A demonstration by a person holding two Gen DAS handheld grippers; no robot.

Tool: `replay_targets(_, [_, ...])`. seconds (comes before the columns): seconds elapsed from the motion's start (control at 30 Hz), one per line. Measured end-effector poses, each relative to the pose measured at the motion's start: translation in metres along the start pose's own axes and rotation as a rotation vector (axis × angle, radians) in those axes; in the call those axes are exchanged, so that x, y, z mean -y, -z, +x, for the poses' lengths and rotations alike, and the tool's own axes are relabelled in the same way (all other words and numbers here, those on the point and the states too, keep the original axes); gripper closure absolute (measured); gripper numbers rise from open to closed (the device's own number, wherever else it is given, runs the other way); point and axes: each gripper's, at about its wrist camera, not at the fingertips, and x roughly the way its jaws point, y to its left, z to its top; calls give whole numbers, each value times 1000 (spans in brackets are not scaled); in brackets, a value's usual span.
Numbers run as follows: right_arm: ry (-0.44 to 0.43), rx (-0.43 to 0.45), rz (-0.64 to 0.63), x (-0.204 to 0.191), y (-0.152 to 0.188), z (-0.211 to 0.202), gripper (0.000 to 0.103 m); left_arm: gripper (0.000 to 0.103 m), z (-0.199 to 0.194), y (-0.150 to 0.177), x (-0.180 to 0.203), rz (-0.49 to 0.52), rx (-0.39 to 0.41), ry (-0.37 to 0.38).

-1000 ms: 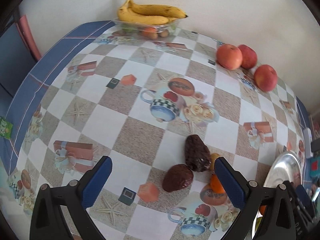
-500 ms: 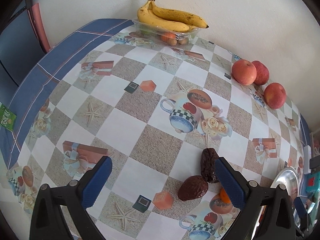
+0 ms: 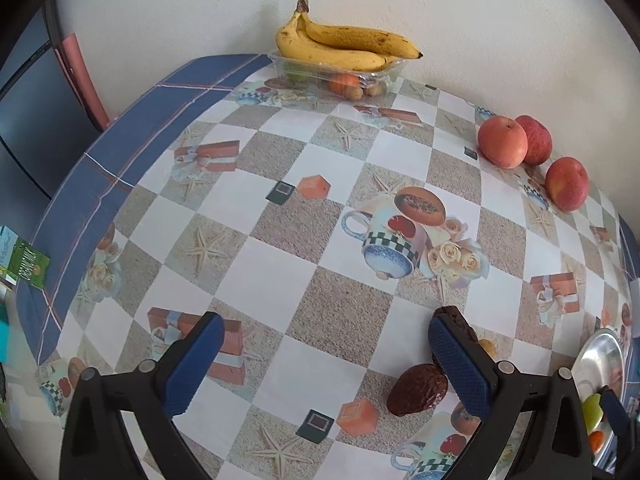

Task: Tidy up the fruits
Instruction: 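Move both open tools back to the dates and the orange beside them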

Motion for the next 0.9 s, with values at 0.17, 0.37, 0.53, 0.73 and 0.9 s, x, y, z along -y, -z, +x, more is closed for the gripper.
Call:
replay_targets(0.17, [-47, -3, -29, -16, -1, 1, 7, 0, -4, -6, -11, -15, 29, 27])
replay_targets(0.37, [-75, 21, -32, -32, -6, -3, 7, 0, 0, -10, -19, -68, -26, 202])
replay_targets(0.53, [-77, 29, -34, -40, -9, -1, 8, 1, 9, -6, -8, -23, -84, 222])
replay_targets(0.73, [-93, 15, -62, -53, -9, 7, 13, 4, 31, 7, 2, -11, -201, 279])
replay_targets(0.9, [-80, -71, -115, -66, 0, 36, 20, 18, 48, 21, 11, -14, -303, 320])
